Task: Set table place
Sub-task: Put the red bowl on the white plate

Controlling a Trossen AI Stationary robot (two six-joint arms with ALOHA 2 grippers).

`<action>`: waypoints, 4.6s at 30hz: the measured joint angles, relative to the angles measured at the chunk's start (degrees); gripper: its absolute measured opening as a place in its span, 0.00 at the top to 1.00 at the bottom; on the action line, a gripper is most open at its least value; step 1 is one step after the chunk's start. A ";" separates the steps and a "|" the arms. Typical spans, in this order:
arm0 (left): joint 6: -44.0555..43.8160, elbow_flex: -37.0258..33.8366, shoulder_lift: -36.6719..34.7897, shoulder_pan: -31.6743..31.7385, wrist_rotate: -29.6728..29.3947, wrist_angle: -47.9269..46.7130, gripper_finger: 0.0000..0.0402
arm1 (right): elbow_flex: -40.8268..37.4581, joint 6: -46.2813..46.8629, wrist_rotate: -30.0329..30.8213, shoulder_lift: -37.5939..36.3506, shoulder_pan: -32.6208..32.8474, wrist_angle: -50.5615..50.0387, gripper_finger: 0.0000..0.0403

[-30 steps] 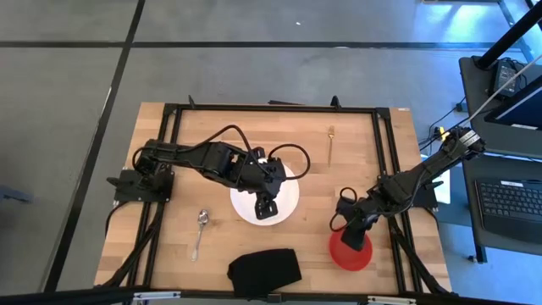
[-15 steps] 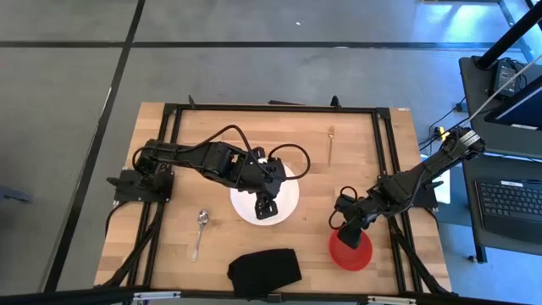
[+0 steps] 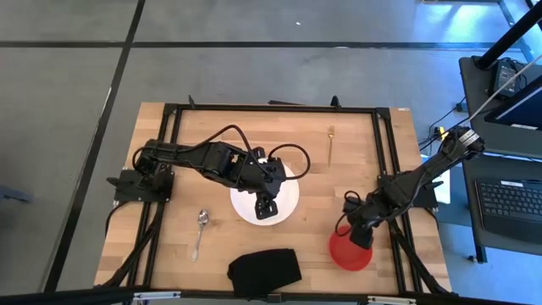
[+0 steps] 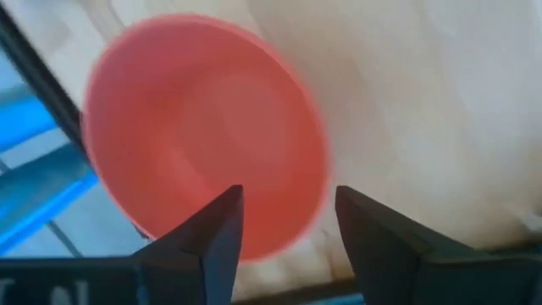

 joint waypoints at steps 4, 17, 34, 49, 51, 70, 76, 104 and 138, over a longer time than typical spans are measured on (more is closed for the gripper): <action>0.00 0.00 0.00 0.00 -0.02 0.04 0.70 | -3.15 0.42 1.28 0.50 0.01 4.32 0.55; 1.35 0.00 0.00 0.31 -0.56 4.94 0.70 | -10.36 3.07 -1.24 2.45 0.01 10.95 0.63; -2.81 0.02 0.00 1.27 0.49 6.18 0.70 | -5.59 2.88 2.31 2.11 -0.04 7.72 0.98; -2.24 -0.02 -1.34 3.65 4.80 -4.74 0.70 | 30.10 -9.30 17.86 1.84 -7.08 -16.77 0.98; -4.10 0.06 -2.90 4.55 3.77 -7.21 0.70 | 31.49 -11.52 17.93 1.84 -9.15 -16.77 0.98; 1.16 0.02 -10.95 8.72 6.25 -11.10 0.70 | 31.71 -32.69 7.02 22.89 -34.37 -1.27 0.98; 5.83 0.02 -11.91 8.71 8.01 -11.41 0.70 | 31.71 -34.47 3.37 27.58 -39.77 4.58 0.98; 4.04 -0.55 -16.71 20.13 6.01 -11.40 0.70 | 65.54 -38.14 0.78 54.21 -40.71 -15.91 0.98; -4.20 -22.34 -35.71 23.76 7.83 -11.06 0.91 | 64.91 -38.35 -0.13 60.35 -40.74 -13.29 0.98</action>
